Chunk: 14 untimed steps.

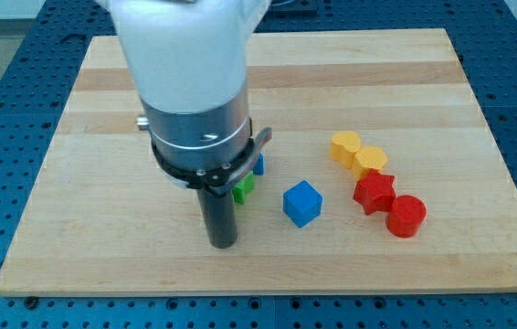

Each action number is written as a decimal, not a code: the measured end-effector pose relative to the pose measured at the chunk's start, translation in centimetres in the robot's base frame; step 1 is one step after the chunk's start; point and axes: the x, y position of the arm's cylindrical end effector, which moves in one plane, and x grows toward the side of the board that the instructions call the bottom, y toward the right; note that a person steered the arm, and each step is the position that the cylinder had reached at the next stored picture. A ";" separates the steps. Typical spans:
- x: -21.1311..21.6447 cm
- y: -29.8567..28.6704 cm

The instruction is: Point your arm towards blue cube

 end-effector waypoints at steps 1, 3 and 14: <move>-3.1 -1.1; -13.5 -1.2; 1.6 7.1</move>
